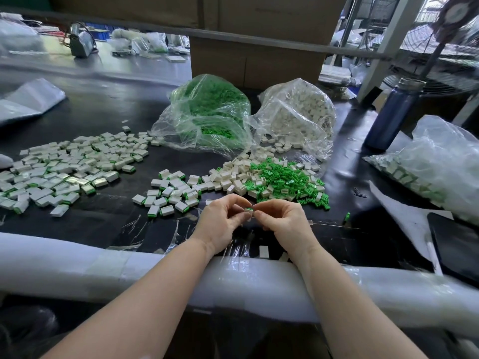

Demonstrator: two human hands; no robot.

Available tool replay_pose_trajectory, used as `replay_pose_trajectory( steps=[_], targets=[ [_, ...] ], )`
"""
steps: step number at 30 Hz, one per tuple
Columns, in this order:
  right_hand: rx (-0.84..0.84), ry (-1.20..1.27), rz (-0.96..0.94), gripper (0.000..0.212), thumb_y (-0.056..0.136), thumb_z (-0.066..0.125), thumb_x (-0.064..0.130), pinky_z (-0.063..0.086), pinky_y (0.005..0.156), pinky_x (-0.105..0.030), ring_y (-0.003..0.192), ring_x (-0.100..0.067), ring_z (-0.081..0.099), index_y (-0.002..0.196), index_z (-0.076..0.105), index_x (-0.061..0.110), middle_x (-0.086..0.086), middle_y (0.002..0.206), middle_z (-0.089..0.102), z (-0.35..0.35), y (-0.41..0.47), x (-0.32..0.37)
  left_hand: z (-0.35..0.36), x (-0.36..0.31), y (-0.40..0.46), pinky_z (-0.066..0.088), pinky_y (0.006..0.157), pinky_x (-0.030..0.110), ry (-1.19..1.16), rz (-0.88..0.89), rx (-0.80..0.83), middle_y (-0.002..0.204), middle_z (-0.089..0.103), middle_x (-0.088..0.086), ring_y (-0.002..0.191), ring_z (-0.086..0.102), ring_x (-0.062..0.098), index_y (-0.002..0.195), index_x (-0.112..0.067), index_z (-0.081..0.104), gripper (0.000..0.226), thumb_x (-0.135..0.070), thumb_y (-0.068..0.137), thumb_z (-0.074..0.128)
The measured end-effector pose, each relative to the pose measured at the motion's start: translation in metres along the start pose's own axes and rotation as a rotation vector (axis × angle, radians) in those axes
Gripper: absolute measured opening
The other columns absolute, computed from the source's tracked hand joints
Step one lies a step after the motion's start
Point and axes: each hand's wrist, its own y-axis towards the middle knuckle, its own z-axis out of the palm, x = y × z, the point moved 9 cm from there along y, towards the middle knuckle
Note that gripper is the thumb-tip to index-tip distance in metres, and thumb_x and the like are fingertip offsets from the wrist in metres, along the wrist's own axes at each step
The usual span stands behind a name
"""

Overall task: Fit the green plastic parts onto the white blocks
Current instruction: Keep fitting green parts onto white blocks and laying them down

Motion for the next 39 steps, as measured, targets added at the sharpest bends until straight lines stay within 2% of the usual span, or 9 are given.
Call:
replay_pose_trajectory(
  steps=[5,9,12,15,20,24,28,33,39],
  targets=[
    [0.015,-0.058,-0.029,0.013,0.074,0.076,0.007,0.056,0.075,-0.026,0.079,-0.019,0.068,0.086,0.071,0.006,-0.01,0.083,0.072,0.003,-0.001,0.002,-0.001,0.003,0.0,0.051,0.088,0.046,-0.061,-0.025,-0.012,0.085,0.071,0.01,0.086,0.067,0.027,0.081,-0.024,0.063,0.016,-0.009,0.084,0.066],
    [-0.019,-0.113,-0.057,0.006,0.076,0.074,0.007,0.053,0.069,-0.019,0.07,-0.01,0.064,0.079,0.071,0.01,-0.003,0.074,0.07,0.002,0.0,0.003,-0.001,0.001,0.001,0.052,0.087,0.042,-0.024,-0.002,-0.02,0.085,0.07,0.008,0.084,0.066,0.022,0.083,-0.02,0.065,0.012,-0.008,0.083,0.066],
    [-0.199,-0.213,-0.086,0.009,0.081,0.069,0.007,0.05,0.072,-0.018,0.073,-0.009,0.062,0.077,0.069,0.015,0.005,0.074,0.066,-0.016,0.001,0.005,0.0,-0.001,0.001,0.053,0.087,0.035,-0.009,0.0,-0.01,0.085,0.07,0.005,0.085,0.066,0.019,0.081,-0.023,0.065,0.017,-0.007,0.083,0.067],
    [-0.335,-0.37,-0.02,0.008,0.085,0.063,0.011,0.045,0.078,-0.023,0.086,-0.015,0.06,0.087,0.069,0.016,0.001,0.087,0.067,-0.033,0.001,-0.001,0.005,-0.002,0.0,0.05,0.085,0.022,0.065,0.0,0.025,0.084,0.069,-0.003,0.083,0.064,0.013,0.082,-0.027,0.067,0.016,-0.01,0.083,0.067],
    [-0.318,-0.529,0.018,0.021,0.088,0.057,0.01,0.041,0.088,-0.026,0.103,-0.02,0.054,0.106,0.065,0.015,-0.001,0.108,0.057,-0.03,0.005,-0.005,0.014,-0.006,-0.003,0.042,0.076,0.009,0.23,0.052,0.114,0.085,0.059,-0.011,0.08,0.056,0.004,0.094,-0.018,0.074,0.013,-0.015,0.084,0.067],
    [-0.316,-0.584,0.039,0.032,0.09,0.053,0.009,0.038,0.096,-0.029,0.111,-0.023,0.048,0.121,0.06,0.017,-0.005,0.119,0.05,-0.03,0.006,-0.007,0.018,-0.008,-0.004,0.043,0.074,0.013,0.296,0.064,0.161,0.083,0.056,-0.012,0.077,0.054,0.004,0.095,-0.019,0.074,0.013,-0.021,0.085,0.067],
    [-0.267,-0.685,0.085,0.045,0.093,0.046,0.01,0.034,0.099,-0.033,0.115,-0.023,0.041,0.135,0.048,0.028,-0.006,0.125,0.04,-0.025,0.009,-0.012,0.015,-0.009,-0.003,0.045,0.084,0.027,0.28,0.055,0.113,0.091,0.061,-0.001,0.087,0.058,0.015,0.097,-0.015,0.073,0.017,-0.024,0.088,0.063],
    [-0.211,-0.793,0.116,0.045,0.096,0.041,0.015,0.029,0.102,-0.031,0.118,-0.024,0.036,0.139,0.042,0.03,-0.007,0.127,0.038,-0.02,0.012,-0.017,0.006,-0.008,-0.001,0.043,0.085,0.022,0.295,0.053,0.008,0.097,0.057,-0.002,0.09,0.055,0.014,0.101,-0.016,0.071,0.017,-0.022,0.089,0.06],
    [-0.205,-0.78,0.119,0.041,0.097,0.041,0.017,0.027,0.102,-0.029,0.121,-0.024,0.034,0.137,0.045,0.026,-0.006,0.13,0.039,-0.021,0.01,-0.016,-0.013,-0.001,0.001,0.029,0.096,0.02,0.412,-0.027,-0.185,0.126,0.049,0.005,0.118,0.042,0.02,0.127,-0.011,0.053,0.037,-0.025,0.093,0.054]
  ],
)
